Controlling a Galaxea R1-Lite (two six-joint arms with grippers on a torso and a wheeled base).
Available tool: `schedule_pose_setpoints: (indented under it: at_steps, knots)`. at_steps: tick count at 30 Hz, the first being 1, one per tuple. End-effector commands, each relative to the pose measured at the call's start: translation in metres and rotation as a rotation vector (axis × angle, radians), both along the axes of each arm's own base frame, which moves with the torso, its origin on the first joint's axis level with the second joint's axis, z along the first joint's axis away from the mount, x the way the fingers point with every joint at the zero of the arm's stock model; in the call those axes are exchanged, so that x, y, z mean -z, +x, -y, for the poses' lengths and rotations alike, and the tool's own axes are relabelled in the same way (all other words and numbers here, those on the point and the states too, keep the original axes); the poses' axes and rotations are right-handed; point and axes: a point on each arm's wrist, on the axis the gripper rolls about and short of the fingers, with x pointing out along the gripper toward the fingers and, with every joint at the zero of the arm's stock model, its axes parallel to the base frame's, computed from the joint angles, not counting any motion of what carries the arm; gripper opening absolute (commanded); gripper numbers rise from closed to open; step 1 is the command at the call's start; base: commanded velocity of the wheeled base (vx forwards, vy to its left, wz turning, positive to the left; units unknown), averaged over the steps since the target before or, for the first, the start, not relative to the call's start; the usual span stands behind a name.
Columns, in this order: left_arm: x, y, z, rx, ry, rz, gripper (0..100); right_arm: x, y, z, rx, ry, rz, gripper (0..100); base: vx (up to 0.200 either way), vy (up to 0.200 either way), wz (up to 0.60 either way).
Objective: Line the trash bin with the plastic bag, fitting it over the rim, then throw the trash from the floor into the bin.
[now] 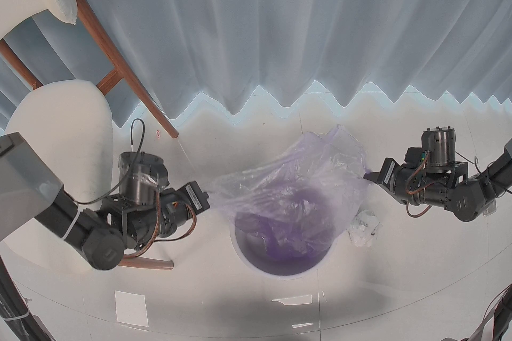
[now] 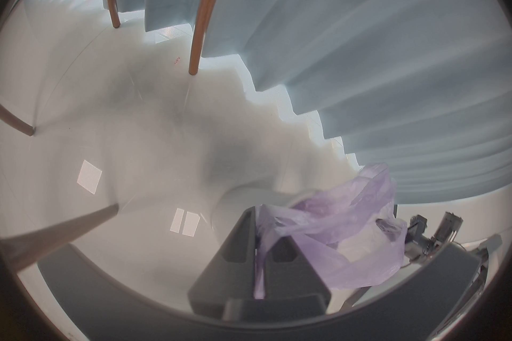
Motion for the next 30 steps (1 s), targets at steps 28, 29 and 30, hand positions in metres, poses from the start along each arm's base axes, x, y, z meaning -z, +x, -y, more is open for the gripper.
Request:
schedule_pose_setpoints:
  at_steps: [28,29,30]
  knots:
    - [0.068,0.026,-0.002,-0.013,0.185,-0.346,0,0.075,0.03,-0.011,0.061,-0.112,-0.176,0,0.0,0.0,0.0]
    - [0.07,0.023,0.0,-0.005,0.191,-0.352,0,0.076,0.027,-0.01,0.057,-0.112,-0.186,0,0.0,0.0,0.0]
    - [0.073,0.019,0.001,0.005,0.199,-0.362,0,0.078,0.023,-0.009,0.049,-0.111,-0.197,0,0.0,0.0,0.0]
